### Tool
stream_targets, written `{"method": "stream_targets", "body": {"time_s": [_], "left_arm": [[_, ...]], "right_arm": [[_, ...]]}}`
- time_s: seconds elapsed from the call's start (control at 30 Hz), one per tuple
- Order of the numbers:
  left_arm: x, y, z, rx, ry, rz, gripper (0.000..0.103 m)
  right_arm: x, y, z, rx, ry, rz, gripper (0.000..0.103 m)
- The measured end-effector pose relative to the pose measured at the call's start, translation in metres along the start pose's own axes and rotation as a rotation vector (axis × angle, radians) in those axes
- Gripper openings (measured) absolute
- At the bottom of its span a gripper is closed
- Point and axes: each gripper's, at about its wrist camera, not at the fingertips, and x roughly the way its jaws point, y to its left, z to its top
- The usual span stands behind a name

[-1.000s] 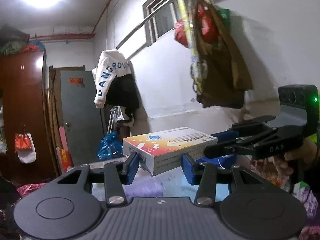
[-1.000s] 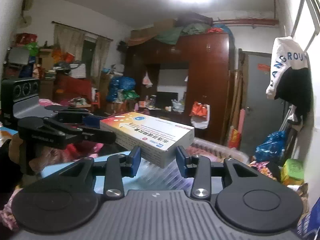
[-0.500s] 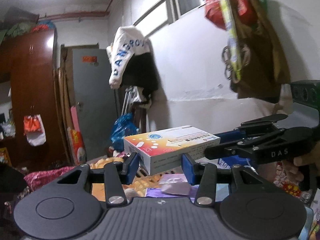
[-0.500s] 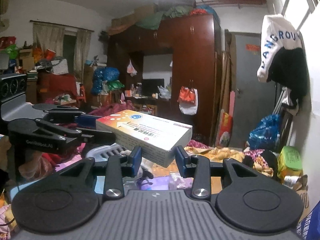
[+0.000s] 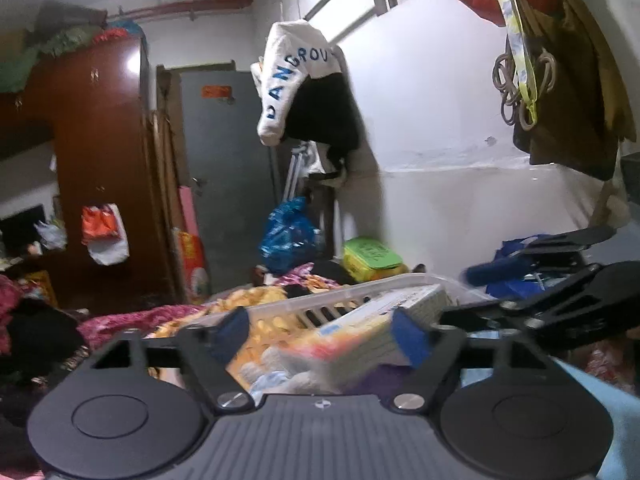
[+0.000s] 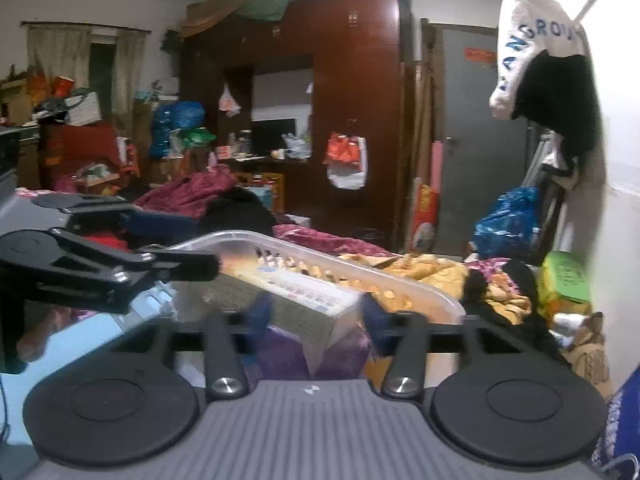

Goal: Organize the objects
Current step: 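Lift the medicine box with the left gripper and drop it into the basket, then grasp the clear plastic bag with the left gripper while the right grasps it too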

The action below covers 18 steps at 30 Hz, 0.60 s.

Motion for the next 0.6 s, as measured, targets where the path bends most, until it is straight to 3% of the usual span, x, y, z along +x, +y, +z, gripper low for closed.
{"method": "stream_targets", "body": {"time_s": [0.07,0.1,0.17,0.3,0.47,0.6], "left_arm": [[-0.015,0.0,0.001,0.005,0.008,-0.001,0.083],[-0.027,0.001,0.001,0.01,0.015,-0.004,0.084],[-0.047,-0.002,0.0,0.053,0.029,0.003,0.084],[-0.089,-0.003,-0.005,0.109,0.09,0.091,0.088],[-0.122,0.009,-0.041,-0.016,0.182,0.081,0.089],[-0.106,0.017,-0.088,-0.15,0.285,0.015,0.089]], "right_arm": [[-0.013,-0.002,-0.003,0.021,-0.022,-0.027,0.097],[-0.025,-0.003,-0.005,0.036,-0.038,-0.033,0.1],[-0.047,-0.007,-0.009,0.082,-0.047,-0.022,0.101],[-0.091,-0.009,-0.021,0.122,-0.064,-0.016,0.103],[-0.116,-0.01,-0.051,0.201,-0.041,-0.031,0.103],[-0.089,-0.011,-0.082,0.273,0.097,-0.02,0.103]]}}
